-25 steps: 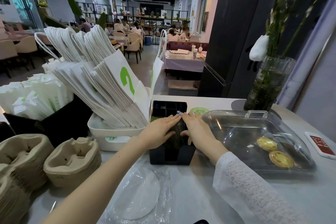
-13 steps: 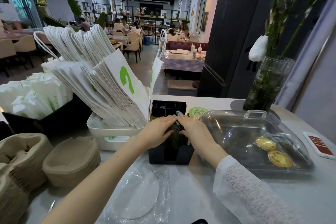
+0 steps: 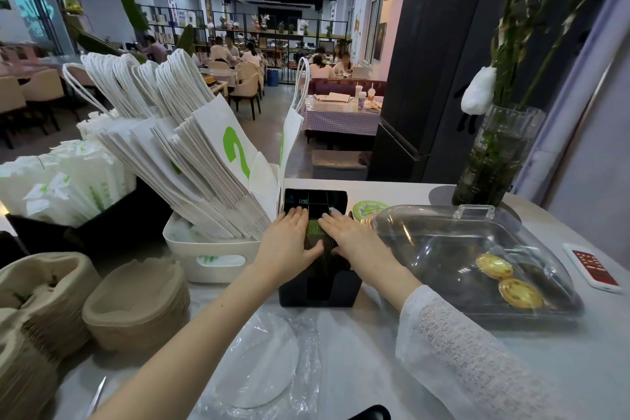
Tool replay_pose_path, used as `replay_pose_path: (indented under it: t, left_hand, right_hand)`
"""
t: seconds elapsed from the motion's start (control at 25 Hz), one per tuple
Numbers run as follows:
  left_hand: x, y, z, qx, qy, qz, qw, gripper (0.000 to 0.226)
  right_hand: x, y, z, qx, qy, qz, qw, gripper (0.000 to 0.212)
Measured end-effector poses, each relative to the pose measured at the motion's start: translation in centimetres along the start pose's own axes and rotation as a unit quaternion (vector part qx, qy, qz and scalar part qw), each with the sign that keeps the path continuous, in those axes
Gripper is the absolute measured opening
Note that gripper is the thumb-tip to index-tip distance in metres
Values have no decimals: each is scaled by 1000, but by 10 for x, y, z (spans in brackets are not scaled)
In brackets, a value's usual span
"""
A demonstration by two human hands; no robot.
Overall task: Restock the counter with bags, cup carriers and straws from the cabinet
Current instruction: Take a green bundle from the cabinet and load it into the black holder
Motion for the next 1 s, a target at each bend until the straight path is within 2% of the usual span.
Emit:
replay_pose_path:
  t: [0.12,0.4,0.56,0.68,0.88,1.0]
  left_hand:
    - [1,1,-1,12,-32,-4,999,70]
    - [2,2,-10,36,-71,12,997,70]
    - [-3,9,-16,91,-28,-10,995,76]
    - [-14,6,-19,67,-45,-44,996,73]
    - [-19,7,-21,61,-44,-45,996,63]
    - [-19,11,-20,54,-44,-56,996,64]
  right_hand:
    - [0,-1,-2,1,-24,-14,1000,69]
    - [-1,-3,-4,3,-12,-2,1000,69]
    - [-10,4,-6,46,37,57,997,73]
    - [-22,12,-6,90,60,120,987,76]
    - [-27,11,-7,81,47,157,983,56]
    - [-26,8,-7,80,35,160,983,52]
Point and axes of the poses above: each hand's wrist, its own x-axis towards the middle knuckle, its own z-axis out of the palm, y = z × x, the point moved 1 cm from there along x, towards the middle knuckle, and after that the axes turned 10 degrees about z, right-handed, at the moved point
